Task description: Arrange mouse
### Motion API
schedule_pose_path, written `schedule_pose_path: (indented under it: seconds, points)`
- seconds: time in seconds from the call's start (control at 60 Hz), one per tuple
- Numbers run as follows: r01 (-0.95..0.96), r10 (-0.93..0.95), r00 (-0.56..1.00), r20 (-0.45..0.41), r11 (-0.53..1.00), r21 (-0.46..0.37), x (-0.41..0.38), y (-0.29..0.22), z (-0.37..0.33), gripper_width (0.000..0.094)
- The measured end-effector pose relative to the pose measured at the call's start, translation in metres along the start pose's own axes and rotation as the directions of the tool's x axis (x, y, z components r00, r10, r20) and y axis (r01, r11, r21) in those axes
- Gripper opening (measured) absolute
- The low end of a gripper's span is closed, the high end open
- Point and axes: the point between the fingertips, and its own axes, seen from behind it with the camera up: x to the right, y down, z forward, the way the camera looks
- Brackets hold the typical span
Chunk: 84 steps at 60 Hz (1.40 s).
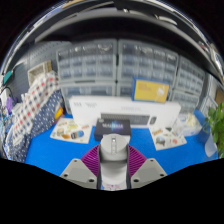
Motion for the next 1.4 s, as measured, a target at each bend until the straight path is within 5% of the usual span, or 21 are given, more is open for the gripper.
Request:
schedule_pose_path:
  seconds: [0.333,0.6,0.633,0.733,1.133,1.4]
  points:
    - [-0.037,0.042,0.999,0.020,0.978,-0.207,0.004,0.115,0.047,0.0353]
    - [-0.044,0.044,0.999,-0.004,0.982,-0.185,0.005,0.112,0.049,0.0477]
    - [-0.043,0.044,0.999,0.001,0.980,-0.195,0.004,0.113,0.049,0.0513]
    - [0.015,-0.006,0.999,0.038,0.970,-0.241,0.001,0.113,0.042,0.0835]
    - [0.003,-0.002,1.000,0.027,1.000,-0.018,0.040,-0.035,-0.061,0.0861]
    - [0.001,-0.001,1.000,-0.007,1.000,0.026,0.072,-0.068,-0.105,0.0860]
